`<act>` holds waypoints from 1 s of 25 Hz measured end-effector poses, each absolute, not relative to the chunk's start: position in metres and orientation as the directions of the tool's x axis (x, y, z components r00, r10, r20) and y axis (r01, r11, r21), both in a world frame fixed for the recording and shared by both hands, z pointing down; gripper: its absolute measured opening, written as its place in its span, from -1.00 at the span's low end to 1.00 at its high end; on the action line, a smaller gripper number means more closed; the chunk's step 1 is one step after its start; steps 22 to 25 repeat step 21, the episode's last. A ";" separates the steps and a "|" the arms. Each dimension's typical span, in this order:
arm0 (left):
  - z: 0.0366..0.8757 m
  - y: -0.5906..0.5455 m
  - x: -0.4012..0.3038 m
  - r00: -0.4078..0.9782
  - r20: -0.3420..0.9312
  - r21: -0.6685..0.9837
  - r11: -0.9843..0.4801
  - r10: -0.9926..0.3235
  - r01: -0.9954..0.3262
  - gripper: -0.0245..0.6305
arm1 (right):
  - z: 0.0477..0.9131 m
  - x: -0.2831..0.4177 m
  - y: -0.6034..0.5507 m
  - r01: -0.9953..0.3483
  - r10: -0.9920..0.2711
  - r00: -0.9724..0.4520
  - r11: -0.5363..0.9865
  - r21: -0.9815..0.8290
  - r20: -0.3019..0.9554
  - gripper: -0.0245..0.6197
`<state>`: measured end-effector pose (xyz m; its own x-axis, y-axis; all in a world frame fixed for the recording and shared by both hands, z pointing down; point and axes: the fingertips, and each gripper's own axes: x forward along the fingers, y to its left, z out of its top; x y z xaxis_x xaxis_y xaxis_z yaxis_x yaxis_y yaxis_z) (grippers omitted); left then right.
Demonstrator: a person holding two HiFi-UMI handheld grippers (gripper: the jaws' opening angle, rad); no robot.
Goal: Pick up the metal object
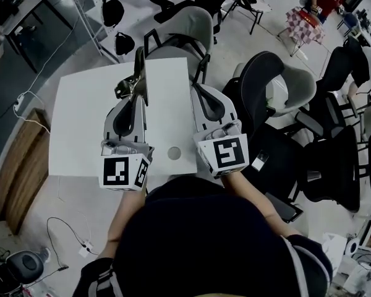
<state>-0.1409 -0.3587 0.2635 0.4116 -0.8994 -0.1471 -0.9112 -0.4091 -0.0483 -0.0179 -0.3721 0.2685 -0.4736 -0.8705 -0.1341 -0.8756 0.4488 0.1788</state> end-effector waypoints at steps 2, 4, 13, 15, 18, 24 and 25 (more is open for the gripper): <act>0.263 -0.358 -0.139 0.410 -0.147 -0.050 -0.407 -0.900 -0.912 -0.85 | 0.269 -0.015 -0.372 -0.877 -0.871 -0.473 0.450 0.170 -0.131 -0.84; 0.262 -0.357 -0.138 0.409 -0.148 -0.050 -0.406 -0.901 -0.913 -0.85 | 0.270 -0.013 -0.371 -0.877 -0.871 -0.473 0.451 0.167 -0.132 -0.84; 0.263 -0.347 -0.128 0.389 -0.154 -0.052 -0.386 -0.908 -0.921 -0.85 | 0.273 -0.003 -0.365 -0.869 -0.862 -0.489 0.469 0.157 -0.134 -0.84; 0.264 -0.343 -0.125 0.381 -0.155 -0.053 -0.377 -0.912 -0.925 -0.85 | 0.274 0.000 -0.361 -0.865 -0.858 -0.496 0.476 0.157 -0.135 -0.84; 0.268 -0.338 -0.121 0.372 -0.155 -0.049 -0.369 -0.915 -0.928 -0.85 | 0.278 0.003 -0.358 -0.860 -0.853 -0.505 0.484 0.158 -0.134 -0.84; 0.275 -0.335 -0.117 0.368 -0.148 -0.042 -0.366 -0.918 -0.929 -0.85 | 0.283 0.006 -0.356 -0.860 -0.854 -0.506 0.489 0.144 -0.124 -0.84; 0.275 -0.335 -0.117 0.368 -0.148 -0.042 -0.366 -0.918 -0.929 -0.85 | 0.283 0.006 -0.356 -0.860 -0.854 -0.506 0.489 0.144 -0.124 -0.84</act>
